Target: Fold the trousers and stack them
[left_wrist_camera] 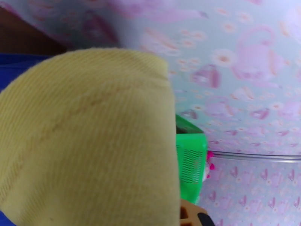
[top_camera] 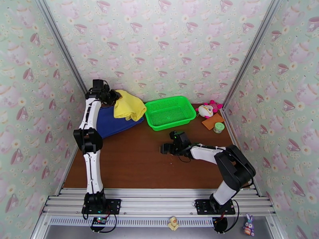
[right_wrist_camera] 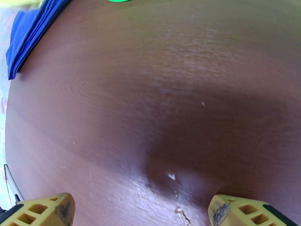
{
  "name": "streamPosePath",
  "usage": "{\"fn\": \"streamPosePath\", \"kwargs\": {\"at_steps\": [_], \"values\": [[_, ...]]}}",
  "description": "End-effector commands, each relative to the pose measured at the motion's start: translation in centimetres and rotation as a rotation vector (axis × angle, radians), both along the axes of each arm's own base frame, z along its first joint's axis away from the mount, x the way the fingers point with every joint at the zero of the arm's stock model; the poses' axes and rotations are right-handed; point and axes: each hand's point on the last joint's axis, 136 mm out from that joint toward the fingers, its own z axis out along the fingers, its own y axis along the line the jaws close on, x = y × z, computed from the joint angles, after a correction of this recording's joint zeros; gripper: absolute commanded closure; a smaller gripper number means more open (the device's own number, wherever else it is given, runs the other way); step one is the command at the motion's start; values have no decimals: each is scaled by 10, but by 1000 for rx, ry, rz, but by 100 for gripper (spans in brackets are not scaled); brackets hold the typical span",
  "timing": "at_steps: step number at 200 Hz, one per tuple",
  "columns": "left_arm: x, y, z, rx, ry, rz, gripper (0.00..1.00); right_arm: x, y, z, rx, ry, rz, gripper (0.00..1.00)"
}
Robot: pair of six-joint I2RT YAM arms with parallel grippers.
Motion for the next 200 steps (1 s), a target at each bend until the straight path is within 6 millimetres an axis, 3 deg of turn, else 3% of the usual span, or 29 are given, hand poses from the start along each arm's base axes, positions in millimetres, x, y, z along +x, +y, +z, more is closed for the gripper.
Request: {"fn": "streamPosePath", "kwargs": {"at_steps": [1,40,67,101,128,149,155,171,188,200], "values": [[-6,2,7,87,-36,-50,100,12,27,-27,46,15,64,0],[-16,36,-2,225,7,-15,100,18,37,-24,53,15,70,1],[-32,81,6,382,48,61,100,15,37,-27,44,27,71,1],[-50,142,-15,499,150,142,100,12,38,-32,36,39,75,1],[-47,159,-38,537,156,90,97,13,42,-34,34,46,79,0],[-42,167,-42,606,138,71,97,14,45,-37,33,55,81,1],[-39,169,-42,625,131,74,94,15,46,-38,31,57,82,1],[-36,177,-50,672,132,97,73,15,48,-41,33,66,84,1],[-33,190,-49,767,128,117,68,15,51,-41,35,71,88,1],[-35,206,-32,899,130,172,64,13,51,-42,31,73,88,1]]}}
